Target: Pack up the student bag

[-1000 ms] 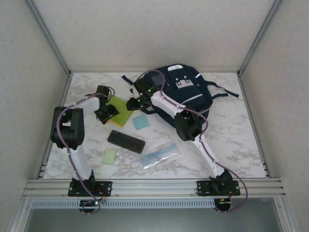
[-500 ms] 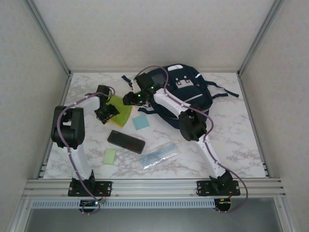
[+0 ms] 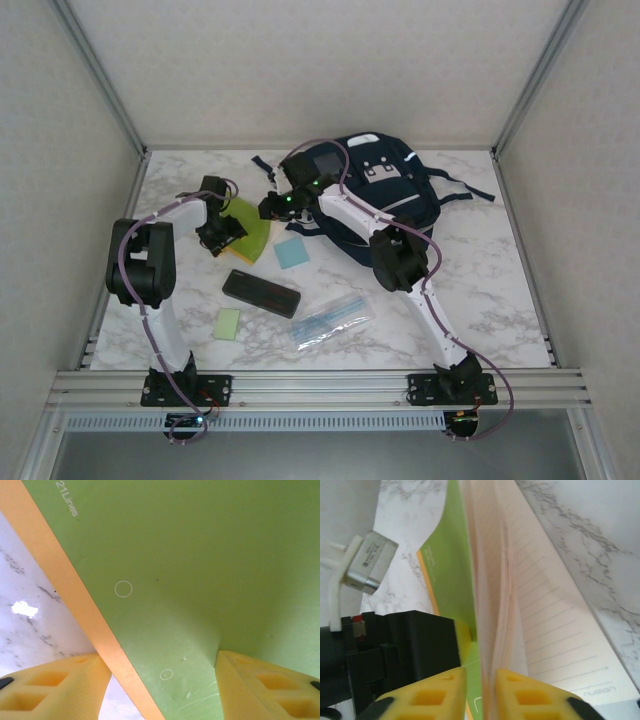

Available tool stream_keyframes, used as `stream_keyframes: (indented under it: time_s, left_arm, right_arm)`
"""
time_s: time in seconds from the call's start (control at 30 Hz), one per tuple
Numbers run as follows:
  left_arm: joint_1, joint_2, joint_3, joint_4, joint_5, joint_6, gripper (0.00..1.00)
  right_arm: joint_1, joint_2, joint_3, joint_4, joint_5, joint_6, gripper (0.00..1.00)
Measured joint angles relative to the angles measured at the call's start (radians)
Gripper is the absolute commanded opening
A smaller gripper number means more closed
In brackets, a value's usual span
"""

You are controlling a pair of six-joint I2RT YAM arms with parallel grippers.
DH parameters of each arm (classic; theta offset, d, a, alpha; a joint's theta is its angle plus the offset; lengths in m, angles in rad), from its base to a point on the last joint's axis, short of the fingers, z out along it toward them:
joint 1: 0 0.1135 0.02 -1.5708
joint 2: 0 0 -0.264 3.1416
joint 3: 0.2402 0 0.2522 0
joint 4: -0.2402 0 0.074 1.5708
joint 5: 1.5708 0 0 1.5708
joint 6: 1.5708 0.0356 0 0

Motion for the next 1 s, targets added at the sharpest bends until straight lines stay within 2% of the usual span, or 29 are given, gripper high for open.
stream_keyframes:
  time_s: [0.03, 0.1, 0.2, 0.27, 0.43, 0.6, 0.8, 1.0]
  left_arm:
    - [0.0, 0.0, 0.001, -0.001, 0.0, 0.0, 0.6]
    - [0.0, -0.002, 0.001, 0.0, 0.001, 0.004, 0.66]
    - [0.002, -0.013, -0.002, 0.018, 0.027, 0.01, 0.81]
    - [0.005, -0.03, -0.018, 0.045, 0.05, 0.017, 0.85]
    - [0.039, -0.096, -0.085, 0.157, 0.105, 0.013, 0.87]
    - [0.06, -0.159, -0.174, 0.33, 0.18, -0.04, 0.88]
    - [0.058, -0.152, -0.287, 0.59, 0.261, -0.177, 0.88]
    - [0.029, -0.103, -0.304, 0.8, 0.282, -0.28, 0.85]
  right_arm:
    - [0.0, 0.0, 0.0, -0.006, 0.007, -0.002, 0.0]
    - [-0.001, 0.0, 0.002, -0.022, 0.023, -0.003, 0.0]
    - [-0.005, 0.0, 0.002, -0.031, 0.026, 0.008, 0.0]
    - [-0.011, 0.0, 0.002, -0.036, 0.025, 0.026, 0.0]
    - [-0.038, -0.029, -0.026, -0.028, 0.005, 0.105, 0.0]
    - [-0.098, -0.142, -0.164, 0.07, -0.039, 0.222, 0.0]
    - [-0.151, -0.227, -0.304, 0.22, -0.076, 0.347, 0.0]
    - [-0.166, -0.233, -0.429, 0.366, -0.111, 0.463, 0.0]
